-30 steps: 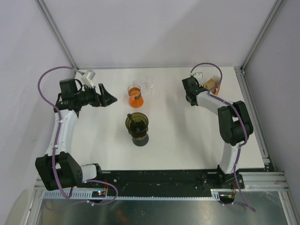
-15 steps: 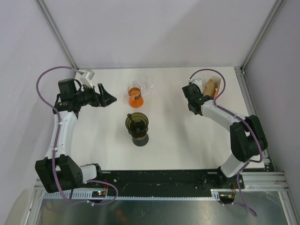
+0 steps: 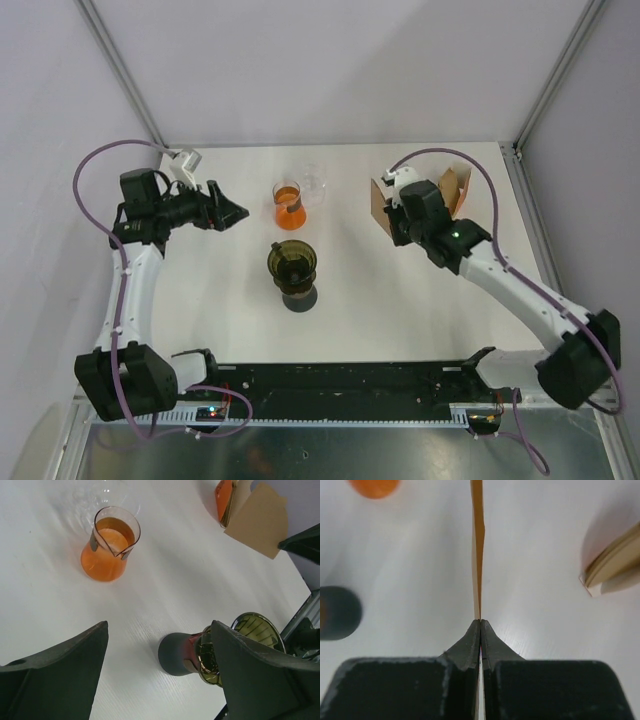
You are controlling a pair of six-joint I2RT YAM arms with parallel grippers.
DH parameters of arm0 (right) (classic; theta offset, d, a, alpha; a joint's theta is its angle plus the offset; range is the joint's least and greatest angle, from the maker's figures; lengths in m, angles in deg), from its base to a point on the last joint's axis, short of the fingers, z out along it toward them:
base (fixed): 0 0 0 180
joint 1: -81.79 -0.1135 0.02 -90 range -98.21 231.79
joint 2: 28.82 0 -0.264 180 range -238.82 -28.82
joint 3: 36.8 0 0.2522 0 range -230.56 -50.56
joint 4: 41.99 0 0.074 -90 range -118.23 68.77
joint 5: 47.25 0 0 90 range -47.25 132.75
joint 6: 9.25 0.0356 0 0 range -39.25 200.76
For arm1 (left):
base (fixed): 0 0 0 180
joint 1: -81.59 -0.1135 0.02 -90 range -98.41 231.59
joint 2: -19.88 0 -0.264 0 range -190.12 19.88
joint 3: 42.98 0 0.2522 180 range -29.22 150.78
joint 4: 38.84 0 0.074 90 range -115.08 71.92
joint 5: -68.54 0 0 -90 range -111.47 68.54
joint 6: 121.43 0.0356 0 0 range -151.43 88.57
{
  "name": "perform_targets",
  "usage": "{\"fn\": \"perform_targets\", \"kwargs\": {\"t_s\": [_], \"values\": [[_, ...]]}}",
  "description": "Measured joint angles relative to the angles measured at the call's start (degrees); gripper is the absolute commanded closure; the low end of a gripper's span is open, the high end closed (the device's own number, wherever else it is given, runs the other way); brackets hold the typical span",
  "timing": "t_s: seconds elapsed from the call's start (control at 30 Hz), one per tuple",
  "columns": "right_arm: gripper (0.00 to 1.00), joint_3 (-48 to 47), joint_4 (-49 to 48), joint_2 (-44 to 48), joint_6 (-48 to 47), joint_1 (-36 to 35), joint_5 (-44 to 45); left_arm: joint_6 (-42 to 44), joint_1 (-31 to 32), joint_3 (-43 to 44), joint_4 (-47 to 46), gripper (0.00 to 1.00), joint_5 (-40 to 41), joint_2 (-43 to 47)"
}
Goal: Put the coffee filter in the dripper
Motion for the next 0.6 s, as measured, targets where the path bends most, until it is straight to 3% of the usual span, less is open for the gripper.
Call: {"fn": "perform_targets", "kwargs": {"t_s": [0.17, 0.3, 0.6], "values": [[1.0, 0.1, 0.6, 9.0, -6.7, -3.3, -8.2, 3.9, 0.1, 0.4, 0.9, 0.14, -4.3, 2.5], [1.0, 0.0, 1.1, 15.6, -10.7, -7.0, -14.6, 7.4, 1.9, 3.6, 3.1, 0.07, -8.4, 4.3], [1.0, -3.0, 0.5, 22.4, -13.2, -15.5, -25.9, 14.6, 21.1, 13.0, 7.2, 0.0, -13.4, 8.3]]}}
